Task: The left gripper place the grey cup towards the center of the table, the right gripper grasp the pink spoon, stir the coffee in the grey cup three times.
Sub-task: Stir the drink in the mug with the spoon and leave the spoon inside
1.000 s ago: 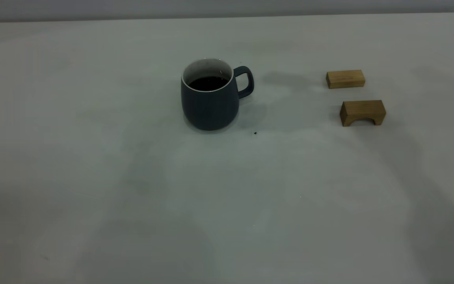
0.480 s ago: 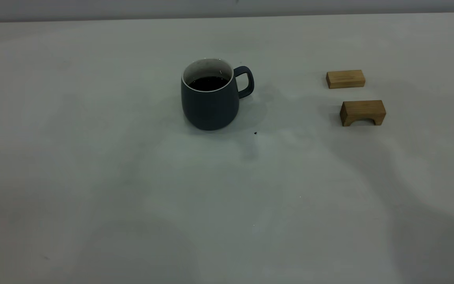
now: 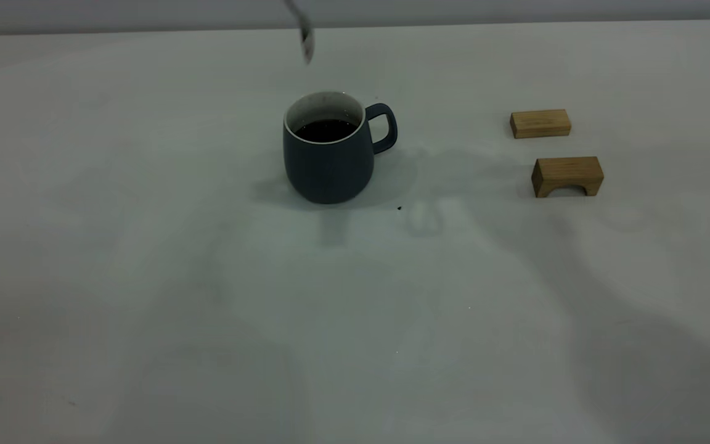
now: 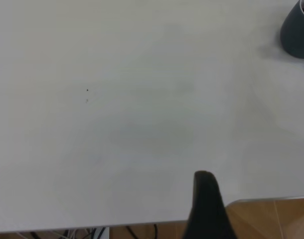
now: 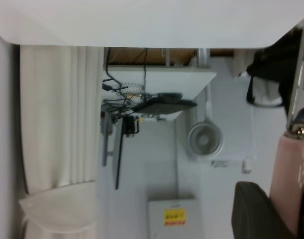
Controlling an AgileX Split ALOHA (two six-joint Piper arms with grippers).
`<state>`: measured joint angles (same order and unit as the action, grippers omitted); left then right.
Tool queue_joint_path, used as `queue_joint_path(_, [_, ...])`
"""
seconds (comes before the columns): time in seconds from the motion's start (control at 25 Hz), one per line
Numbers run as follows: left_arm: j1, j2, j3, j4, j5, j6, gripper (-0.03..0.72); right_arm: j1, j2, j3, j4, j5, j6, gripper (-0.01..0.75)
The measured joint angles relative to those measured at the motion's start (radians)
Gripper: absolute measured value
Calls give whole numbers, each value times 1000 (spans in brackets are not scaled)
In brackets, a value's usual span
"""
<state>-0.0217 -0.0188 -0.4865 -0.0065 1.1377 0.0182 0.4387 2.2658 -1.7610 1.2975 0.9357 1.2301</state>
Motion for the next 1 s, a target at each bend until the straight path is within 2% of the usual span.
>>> queue_joint_path(0.28, [0,0,0,0,0,0,591,-3,126,0,169,-16,-125,128])
queue_joint_path(0.64, [0,0,0,0,0,0,591,-50,234,0,305,-31,-351,128])
queue_joint_path(1.0, [0,0,0,0,0,-1,591,-68,317,-1,356,-30,-380,128])
